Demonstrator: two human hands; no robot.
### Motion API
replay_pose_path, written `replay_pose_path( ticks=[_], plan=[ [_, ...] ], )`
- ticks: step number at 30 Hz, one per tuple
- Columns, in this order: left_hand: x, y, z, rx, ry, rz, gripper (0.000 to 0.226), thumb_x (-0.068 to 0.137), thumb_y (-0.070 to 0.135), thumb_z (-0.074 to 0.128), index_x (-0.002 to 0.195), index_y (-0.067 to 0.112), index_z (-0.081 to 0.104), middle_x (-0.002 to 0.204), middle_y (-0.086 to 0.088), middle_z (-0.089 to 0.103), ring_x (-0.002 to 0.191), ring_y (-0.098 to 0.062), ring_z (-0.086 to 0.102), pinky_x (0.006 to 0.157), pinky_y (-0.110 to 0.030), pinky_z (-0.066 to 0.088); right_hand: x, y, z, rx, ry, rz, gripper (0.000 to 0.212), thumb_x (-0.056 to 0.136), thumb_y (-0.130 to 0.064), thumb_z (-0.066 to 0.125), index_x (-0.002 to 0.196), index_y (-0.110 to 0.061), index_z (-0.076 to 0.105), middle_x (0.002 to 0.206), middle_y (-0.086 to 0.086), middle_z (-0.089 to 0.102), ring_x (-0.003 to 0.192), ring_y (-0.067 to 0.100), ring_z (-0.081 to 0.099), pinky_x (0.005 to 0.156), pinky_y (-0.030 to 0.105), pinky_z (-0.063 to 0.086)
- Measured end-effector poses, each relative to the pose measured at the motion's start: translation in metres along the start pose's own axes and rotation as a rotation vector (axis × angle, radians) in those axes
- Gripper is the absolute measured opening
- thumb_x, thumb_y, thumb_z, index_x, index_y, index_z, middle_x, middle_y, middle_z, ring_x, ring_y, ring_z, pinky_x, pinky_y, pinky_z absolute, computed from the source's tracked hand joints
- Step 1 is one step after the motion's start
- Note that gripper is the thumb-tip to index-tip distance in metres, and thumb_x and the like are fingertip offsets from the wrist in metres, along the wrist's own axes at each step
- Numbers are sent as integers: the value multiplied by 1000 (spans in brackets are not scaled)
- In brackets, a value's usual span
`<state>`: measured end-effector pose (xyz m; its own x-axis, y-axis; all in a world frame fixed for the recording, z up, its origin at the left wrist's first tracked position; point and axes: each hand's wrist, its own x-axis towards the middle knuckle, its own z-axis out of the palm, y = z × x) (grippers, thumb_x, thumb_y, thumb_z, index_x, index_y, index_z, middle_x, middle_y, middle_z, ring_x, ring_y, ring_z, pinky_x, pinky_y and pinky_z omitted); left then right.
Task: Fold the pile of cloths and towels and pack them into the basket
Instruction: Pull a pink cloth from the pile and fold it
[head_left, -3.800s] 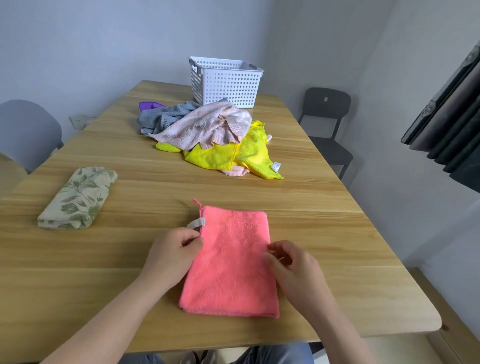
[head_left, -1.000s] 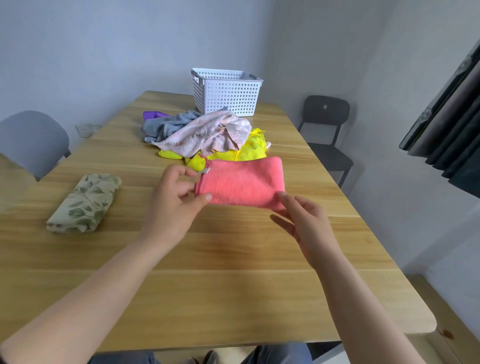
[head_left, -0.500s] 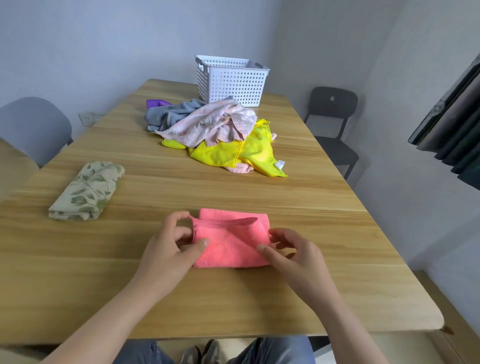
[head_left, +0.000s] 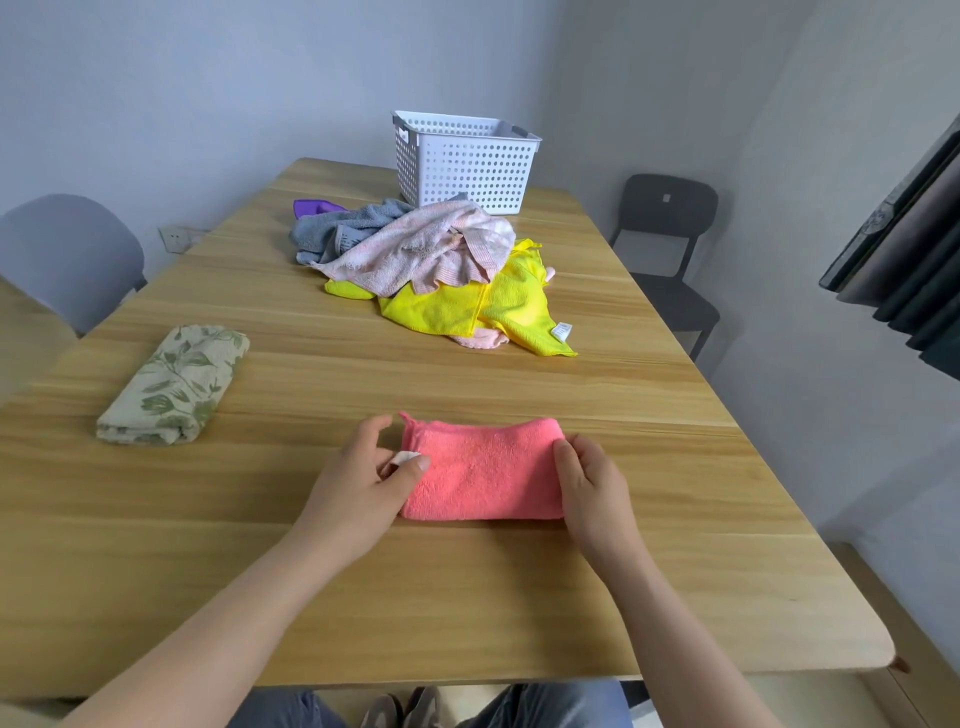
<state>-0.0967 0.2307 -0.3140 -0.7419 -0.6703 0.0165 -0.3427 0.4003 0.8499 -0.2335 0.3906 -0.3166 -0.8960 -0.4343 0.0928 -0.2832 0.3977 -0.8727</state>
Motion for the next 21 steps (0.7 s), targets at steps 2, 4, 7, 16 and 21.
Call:
replay_pose_path(
  ticks=[2,4,7,16,21],
  plan=[
    [0,-5,6,-32,104,-1,50,85,33,65,130,22,46,94,4,68,89,-12,60,69,-20,38,4,-2,5,-64,40,-6,30,99,-19,40,73,-5,45,58,-2,41,56,15,35,51,26,27],
    [-2,-9,10,-100,195,-10,40,82,31,69,119,27,53,91,3,68,86,-12,62,66,-20,39,4,-4,10,-86,85,-20,29,100,-19,38,76,-4,46,58,-1,44,57,19,38,54,33,26],
    [-7,-10,13,-94,265,32,31,81,29,69,108,31,54,85,1,68,70,-8,57,59,-23,37,4,-5,16,-135,127,-47,27,101,-20,36,83,-4,47,61,3,50,63,30,47,59,40,30],
    [4,0,20,264,311,95,19,88,22,53,107,25,48,63,3,57,55,-27,53,51,-33,36,30,-5,22,-398,66,91,30,98,-20,38,95,2,59,97,19,66,91,36,58,64,32,33],
    [8,5,19,392,243,82,22,87,24,51,108,25,43,64,6,55,60,-28,54,52,-31,37,27,-5,22,-554,126,72,31,96,-30,43,96,-6,63,94,13,67,90,34,61,71,35,47]
  ],
)
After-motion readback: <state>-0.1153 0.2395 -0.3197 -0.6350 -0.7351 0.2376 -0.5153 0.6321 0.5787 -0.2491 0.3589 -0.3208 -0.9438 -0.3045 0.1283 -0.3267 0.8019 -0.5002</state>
